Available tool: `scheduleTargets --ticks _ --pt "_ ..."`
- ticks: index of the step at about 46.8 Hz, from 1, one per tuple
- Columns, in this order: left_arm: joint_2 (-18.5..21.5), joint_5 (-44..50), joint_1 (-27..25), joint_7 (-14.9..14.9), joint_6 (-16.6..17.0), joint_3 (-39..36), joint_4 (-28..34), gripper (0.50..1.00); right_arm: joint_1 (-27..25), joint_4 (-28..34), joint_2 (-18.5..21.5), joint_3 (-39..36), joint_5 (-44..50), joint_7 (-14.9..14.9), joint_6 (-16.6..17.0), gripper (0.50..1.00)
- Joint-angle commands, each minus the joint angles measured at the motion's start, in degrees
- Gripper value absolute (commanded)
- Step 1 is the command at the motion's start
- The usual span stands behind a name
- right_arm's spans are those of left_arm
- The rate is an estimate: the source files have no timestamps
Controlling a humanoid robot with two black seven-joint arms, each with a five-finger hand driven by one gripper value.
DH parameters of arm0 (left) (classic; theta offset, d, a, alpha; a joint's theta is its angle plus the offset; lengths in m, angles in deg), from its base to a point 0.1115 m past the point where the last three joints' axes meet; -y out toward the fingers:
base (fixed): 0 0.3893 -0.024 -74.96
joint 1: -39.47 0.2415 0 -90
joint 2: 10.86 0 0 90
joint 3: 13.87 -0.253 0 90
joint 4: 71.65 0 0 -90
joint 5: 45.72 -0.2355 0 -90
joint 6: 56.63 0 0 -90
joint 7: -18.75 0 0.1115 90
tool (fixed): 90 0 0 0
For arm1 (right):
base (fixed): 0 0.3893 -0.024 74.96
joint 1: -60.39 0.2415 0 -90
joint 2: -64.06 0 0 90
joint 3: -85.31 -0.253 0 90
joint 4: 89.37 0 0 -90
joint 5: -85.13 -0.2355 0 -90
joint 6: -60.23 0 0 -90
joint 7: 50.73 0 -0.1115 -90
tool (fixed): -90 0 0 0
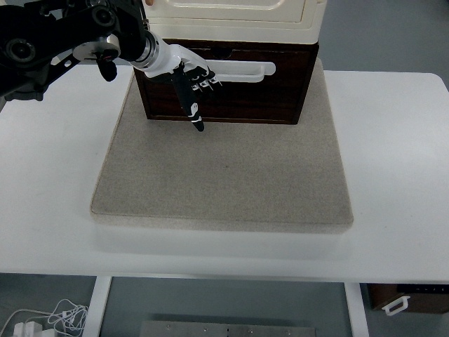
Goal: Close the drawer under the combination cabinet
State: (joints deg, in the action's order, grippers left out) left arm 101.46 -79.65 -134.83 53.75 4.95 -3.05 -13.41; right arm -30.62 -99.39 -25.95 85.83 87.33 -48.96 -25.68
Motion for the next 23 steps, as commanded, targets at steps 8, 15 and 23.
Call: scheduleTargets --ticks 8,15,23 --pt "0.0 0.1 0.5 0.0 -0.7 1.1 0.4 0.996 0.0 0.0 0.0 0.0 0.0 0.0 0.0 0.952" --pt "0.0 0.5 0.7 0.0 -1.8 1.8 1.1 0.996 0.0 0.0 0.0 0.0 0.0 0.0 0.0 0.952" --pt "-1.0 0.9 2.1 0.0 -4.3 4.9 2.7 0.996 0.0 0.0 0.0 0.0 0.0 0.0 0.0 0.952"
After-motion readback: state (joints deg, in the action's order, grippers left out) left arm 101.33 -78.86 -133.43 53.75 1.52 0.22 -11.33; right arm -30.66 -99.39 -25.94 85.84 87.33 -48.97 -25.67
